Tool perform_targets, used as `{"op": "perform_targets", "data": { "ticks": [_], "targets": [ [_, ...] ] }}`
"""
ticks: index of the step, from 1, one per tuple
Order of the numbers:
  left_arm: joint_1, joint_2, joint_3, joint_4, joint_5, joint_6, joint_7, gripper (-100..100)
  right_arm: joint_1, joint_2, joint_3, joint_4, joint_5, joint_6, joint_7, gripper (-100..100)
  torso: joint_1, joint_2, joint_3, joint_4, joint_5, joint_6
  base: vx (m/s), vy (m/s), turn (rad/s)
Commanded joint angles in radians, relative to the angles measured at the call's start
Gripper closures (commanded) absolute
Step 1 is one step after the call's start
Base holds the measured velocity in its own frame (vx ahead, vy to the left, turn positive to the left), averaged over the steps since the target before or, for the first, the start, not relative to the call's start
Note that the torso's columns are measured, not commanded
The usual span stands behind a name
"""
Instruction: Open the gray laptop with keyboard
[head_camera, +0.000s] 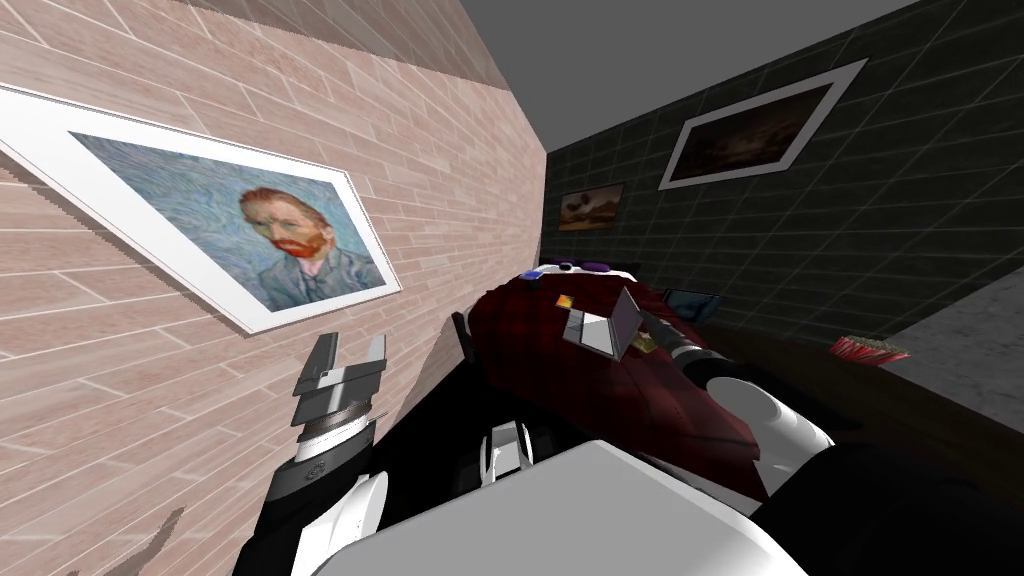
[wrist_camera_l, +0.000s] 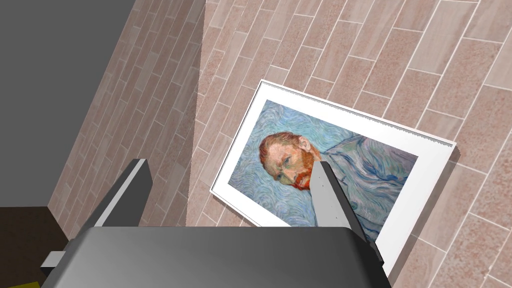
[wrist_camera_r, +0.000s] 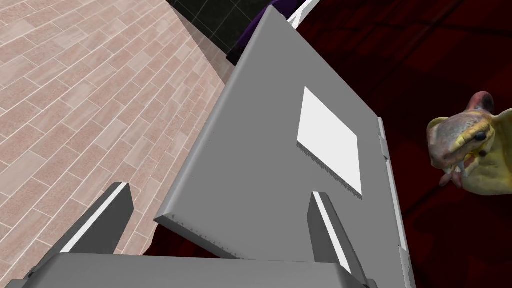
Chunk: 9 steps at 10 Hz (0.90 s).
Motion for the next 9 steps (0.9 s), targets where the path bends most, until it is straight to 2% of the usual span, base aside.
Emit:
{"op": "perform_targets", "data": {
  "ticks": [1, 3, 6, 7, 8, 9],
  "targets": [
    [0.0, 0.0, 0.0, 0.0, 0.0, 0.0, 0.0, 0, 0.019, -0.04, -0.005, 0.0, 0.038, 0.025, 0.034, 100, -0.001, 0.003, 0.003, 0.0, -0.002, 0.001, 0.081, 0.089, 0.016],
    [0.0, 0.0, 0.0, 0.0, 0.0, 0.0, 0.0, 0, 0.033, -0.066, -0.009, 0.001, 0.065, 0.042, 0.057, 100, 0.001, -0.005, -0.001, -0.004, -0.005, -0.002, 0.107, 0.138, -0.031],
    [0.0, 0.0, 0.0, 0.0, 0.0, 0.0, 0.0, 0, 0.067, -0.131, -0.018, 0.006, 0.13, 0.085, 0.114, 100, -0.002, -0.009, -0.004, -0.005, -0.006, -0.008, 0.105, 0.139, 0.005],
    [0.0, 0.0, 0.0, 0.0, 0.0, 0.0, 0.0, 0, 0.06, -0.12, -0.028, 0.0, 0.118, 0.069, 0.097, 100, -0.001, -0.01, -0.005, -0.005, -0.005, -0.008, 0.055, 0.071, -0.021],
    [0.0, 0.0, 0.0, 0.0, 0.0, 0.0, 0.0, 0, 0.062, -0.139, -0.015, 0.029, 0.157, 0.073, 0.149, 100, -0.006, -0.004, -0.002, -0.002, -0.004, -0.005, 0.055, 0.089, 0.013],
    [0.0, 0.0, 0.0, 0.0, 0.0, 0.0, 0.0, 0, 0.062, -0.139, -0.015, 0.029, 0.157, 0.073, 0.149, 100, -0.005, -0.002, 0.0, -0.001, -0.005, -0.003, 0.063, 0.082, 0.02]
  ]
}}
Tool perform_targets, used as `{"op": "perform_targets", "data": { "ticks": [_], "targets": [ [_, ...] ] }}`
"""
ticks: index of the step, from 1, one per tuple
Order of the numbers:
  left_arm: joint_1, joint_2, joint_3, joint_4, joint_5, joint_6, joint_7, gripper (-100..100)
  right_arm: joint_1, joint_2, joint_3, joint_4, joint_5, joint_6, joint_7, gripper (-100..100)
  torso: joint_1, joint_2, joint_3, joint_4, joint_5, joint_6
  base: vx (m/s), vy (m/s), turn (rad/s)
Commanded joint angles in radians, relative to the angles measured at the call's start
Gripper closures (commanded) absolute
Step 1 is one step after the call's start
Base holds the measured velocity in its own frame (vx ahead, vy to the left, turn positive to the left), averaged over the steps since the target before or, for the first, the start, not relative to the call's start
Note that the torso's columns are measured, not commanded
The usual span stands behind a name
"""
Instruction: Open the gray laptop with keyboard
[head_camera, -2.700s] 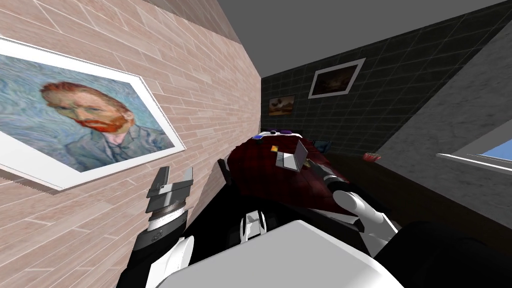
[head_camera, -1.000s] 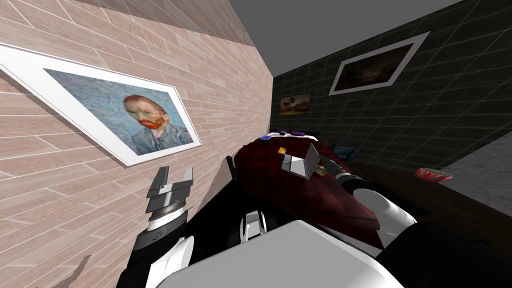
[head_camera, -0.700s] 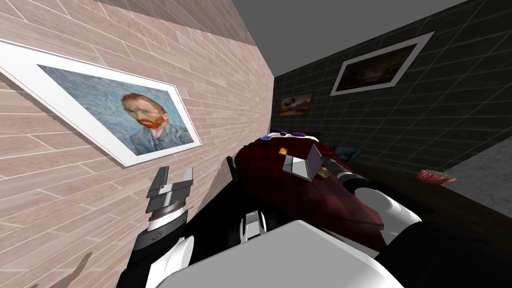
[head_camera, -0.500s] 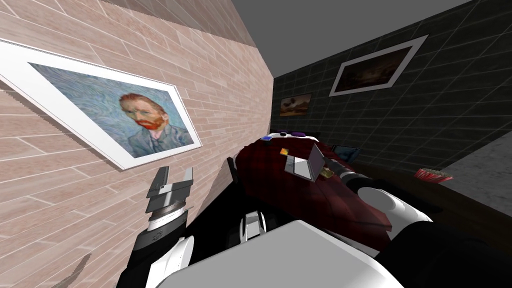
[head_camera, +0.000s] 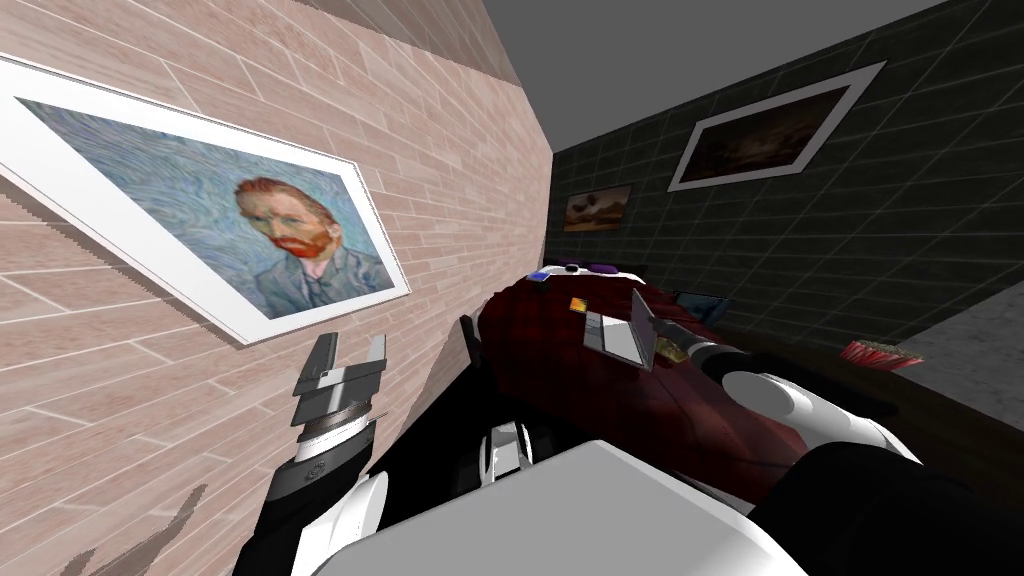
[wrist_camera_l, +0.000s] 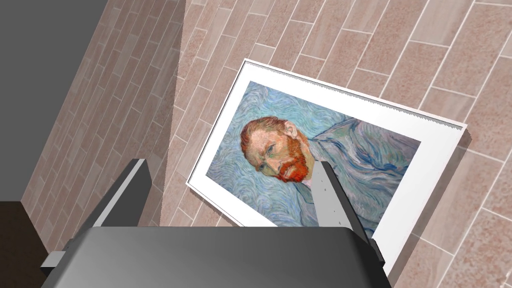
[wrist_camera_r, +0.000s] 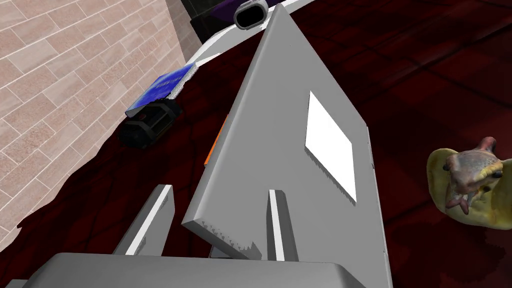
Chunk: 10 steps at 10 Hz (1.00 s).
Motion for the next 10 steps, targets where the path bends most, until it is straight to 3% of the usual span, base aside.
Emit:
{"op": "perform_targets", "data": {
  "ticks": [1, 8, 9, 10],
  "targets": [
    [0.0, 0.0, 0.0, 0.0, 0.0, 0.0, 0.0, 0, 0.002, -0.015, 0.017, 0.031, 0.031, 0.0, 0.055, 100, 0.0, 0.002, 0.001, 0.0, 0.0, 0.001, 0.047, 0.069, 0.03],
    [0.0, 0.0, 0.0, 0.0, 0.0, 0.0, 0.0, 0, 0.001, -0.076, 0.067, 0.134, 0.155, 0.0, 0.226, 100, -0.002, 0.001, 0.0, 0.001, 0.001, 0.003, 0.067, 0.093, 0.023],
    [0.0, 0.0, 0.0, 0.0, 0.0, 0.0, 0.0, 0, 0.002, -0.072, 0.063, 0.125, 0.143, -0.004, 0.212, 100, -0.001, 0.002, 0.0, 0.001, 0.001, 0.003, 0.024, 0.046, 0.002],
    [0.0, 0.0, 0.0, 0.0, 0.0, 0.0, 0.0, 0, -0.005, -0.073, 0.074, 0.149, 0.166, -0.015, 0.247, 100, 0.0, 0.004, 0.002, 0.003, 0.003, 0.003, 0.017, 0.034, 0.006]
  ]
}}
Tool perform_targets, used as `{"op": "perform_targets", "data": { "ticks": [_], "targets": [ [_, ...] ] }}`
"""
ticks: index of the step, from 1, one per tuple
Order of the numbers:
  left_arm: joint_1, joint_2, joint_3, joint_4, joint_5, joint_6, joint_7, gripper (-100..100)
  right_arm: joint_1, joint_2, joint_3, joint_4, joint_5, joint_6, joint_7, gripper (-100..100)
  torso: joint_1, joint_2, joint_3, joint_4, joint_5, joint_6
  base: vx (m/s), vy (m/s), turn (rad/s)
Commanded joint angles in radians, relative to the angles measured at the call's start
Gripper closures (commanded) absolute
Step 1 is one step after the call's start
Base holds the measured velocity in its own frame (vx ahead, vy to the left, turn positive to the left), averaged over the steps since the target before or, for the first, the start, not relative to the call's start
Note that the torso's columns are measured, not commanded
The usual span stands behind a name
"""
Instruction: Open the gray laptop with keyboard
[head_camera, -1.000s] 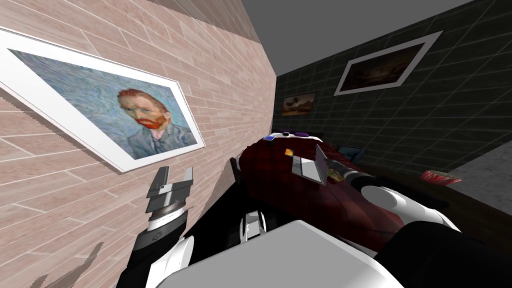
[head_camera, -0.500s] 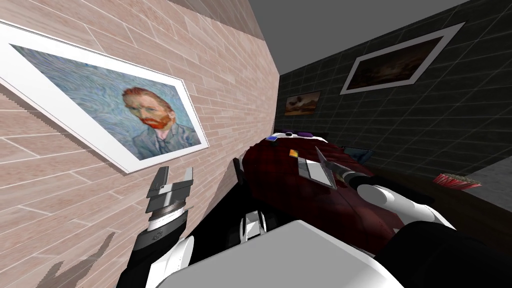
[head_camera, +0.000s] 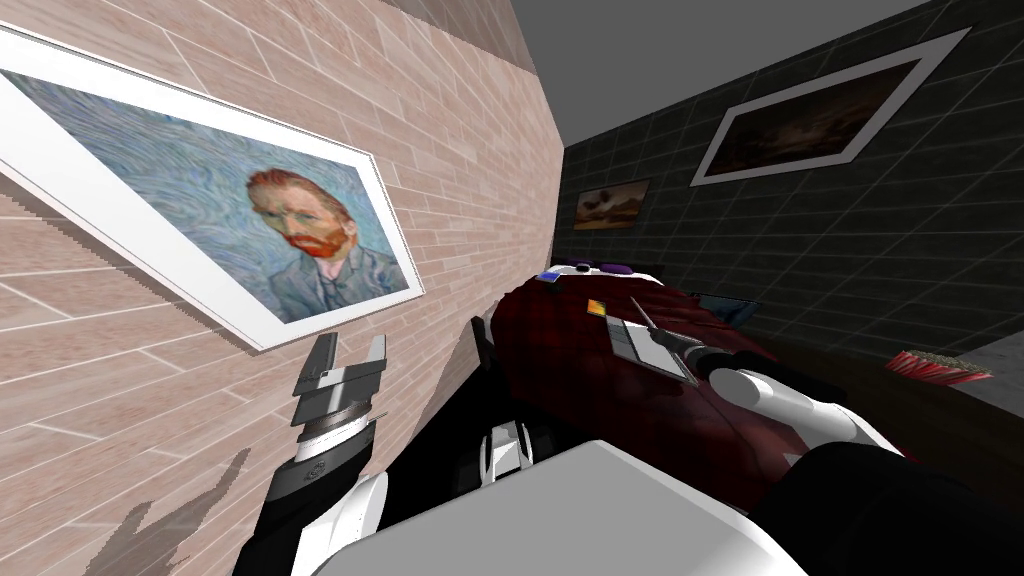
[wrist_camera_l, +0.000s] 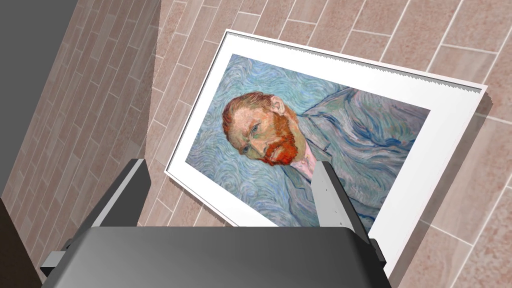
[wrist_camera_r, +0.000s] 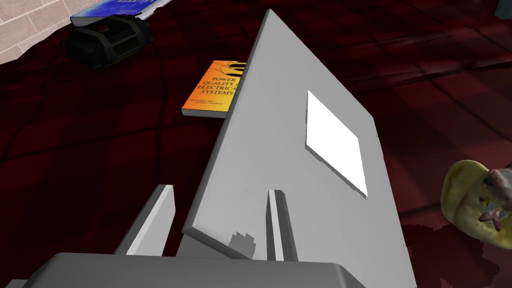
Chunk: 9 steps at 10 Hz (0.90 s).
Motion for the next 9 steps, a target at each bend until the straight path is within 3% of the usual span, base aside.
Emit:
{"op": "perform_targets", "data": {
  "ticks": [1, 6, 7, 9],
  "targets": [
    [0.0, 0.0, 0.0, 0.0, 0.0, 0.0, 0.0, 0, -0.013, -0.002, 0.019, 0.046, 0.039, -0.026, 0.059, 100, 0.002, 0.001, 0.001, 0.0, 0.0, 0.0, 0.028, 0.068, 0.008],
    [0.0, 0.0, 0.0, 0.0, 0.0, 0.0, 0.0, 0, -0.046, -0.008, 0.066, 0.16, 0.137, -0.09, 0.205, 100, 0.002, -0.003, -0.001, -0.001, 0.0, 0.0, 0.039, 0.076, 0.002],
    [0.0, 0.0, 0.0, 0.0, 0.0, 0.0, 0.0, 0, -0.032, -0.02, 0.047, 0.118, 0.126, -0.054, 0.159, -100, 0.002, -0.002, -0.001, -0.001, 0.0, 0.0, 0.032, 0.038, -0.002],
    [0.0, 0.0, 0.0, 0.0, 0.0, 0.0, 0.0, 0, -0.014, -0.036, 0.03, 0.09, 0.118, -0.029, 0.136, -100, 0.002, 0.0, 0.0, 0.0, 0.001, 0.0, 0.022, -0.003, -0.003]
  ]
}}
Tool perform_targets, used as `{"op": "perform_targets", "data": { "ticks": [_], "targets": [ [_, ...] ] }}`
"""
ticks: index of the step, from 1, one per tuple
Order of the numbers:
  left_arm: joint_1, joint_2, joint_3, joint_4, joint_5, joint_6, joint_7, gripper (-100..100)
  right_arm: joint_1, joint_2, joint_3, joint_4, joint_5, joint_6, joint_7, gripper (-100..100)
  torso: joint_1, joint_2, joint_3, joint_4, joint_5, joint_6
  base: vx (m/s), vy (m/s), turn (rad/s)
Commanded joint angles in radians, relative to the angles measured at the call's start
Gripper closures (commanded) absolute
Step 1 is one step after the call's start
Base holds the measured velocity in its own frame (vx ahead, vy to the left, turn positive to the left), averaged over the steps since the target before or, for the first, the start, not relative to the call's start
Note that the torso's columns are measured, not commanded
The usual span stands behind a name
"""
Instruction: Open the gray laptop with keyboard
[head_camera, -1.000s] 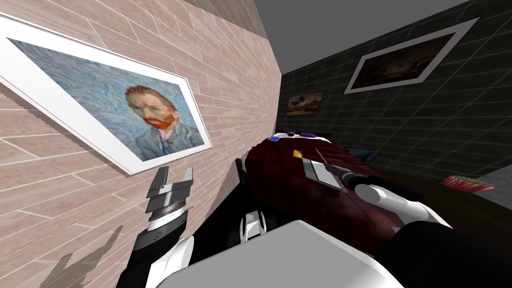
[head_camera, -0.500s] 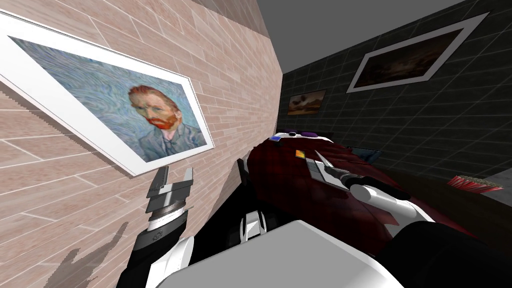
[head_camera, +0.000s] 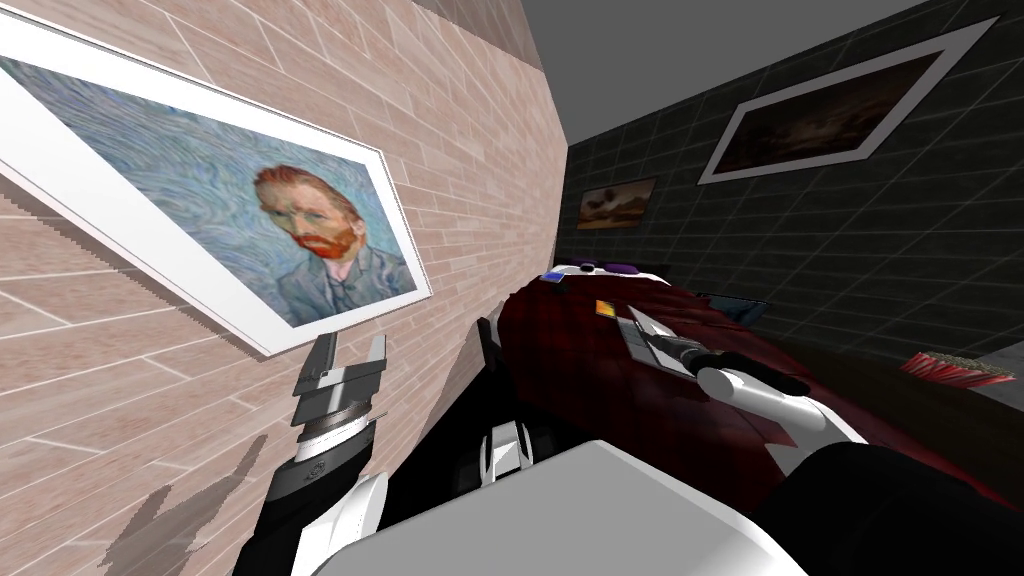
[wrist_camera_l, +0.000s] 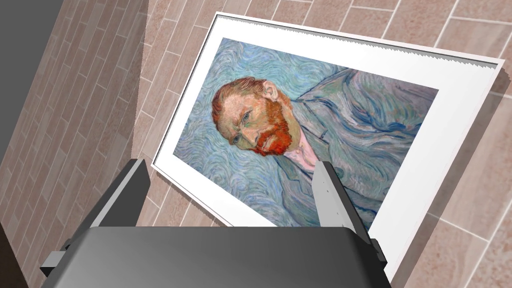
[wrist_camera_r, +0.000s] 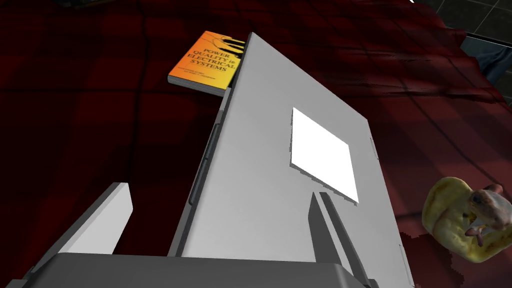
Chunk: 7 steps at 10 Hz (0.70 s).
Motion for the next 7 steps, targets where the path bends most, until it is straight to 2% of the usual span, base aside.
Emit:
{"op": "perform_targets", "data": {
  "ticks": [1, 4, 5, 6, 7],
  "targets": [
    [0.0, 0.0, 0.0, 0.0, 0.0, 0.0, 0.0, 0, 0.039, -0.027, -0.032, -0.059, -0.017, 0.049, -0.046, -100, 0.001, 0.0, 0.0, 0.0, 0.0, 0.0, 0.023, -0.004, -0.007],
    [0.0, 0.0, 0.0, 0.0, 0.0, 0.0, 0.0, 0, 0.074, -0.059, -0.065, -0.116, -0.032, 0.101, -0.092, -100, 0.004, -0.001, -0.001, 0.0, 0.001, 0.0, 0.027, 0.005, -0.003],
    [0.0, 0.0, 0.0, 0.0, 0.0, 0.0, 0.0, 0, 0.07, -0.047, -0.058, -0.109, -0.027, 0.089, -0.082, -100, 0.004, -0.002, -0.001, 0.0, 0.001, 0.0, 0.014, 0.004, -0.001],
    [0.0, 0.0, 0.0, 0.0, 0.0, 0.0, 0.0, 0, 0.071, -0.048, -0.058, -0.111, -0.027, 0.091, -0.085, 0, 0.003, -0.001, 0.0, 0.0, 0.001, 0.0, 0.0, 0.0, 0.0],
    [0.0, 0.0, 0.0, 0.0, 0.0, 0.0, 0.0, 0, 0.071, -0.048, -0.058, -0.111, -0.027, 0.091, -0.085, 0, 0.003, 0.0, 0.0, 0.0, 0.001, 0.0, 0.0, 0.0, 0.0]
  ]
}}
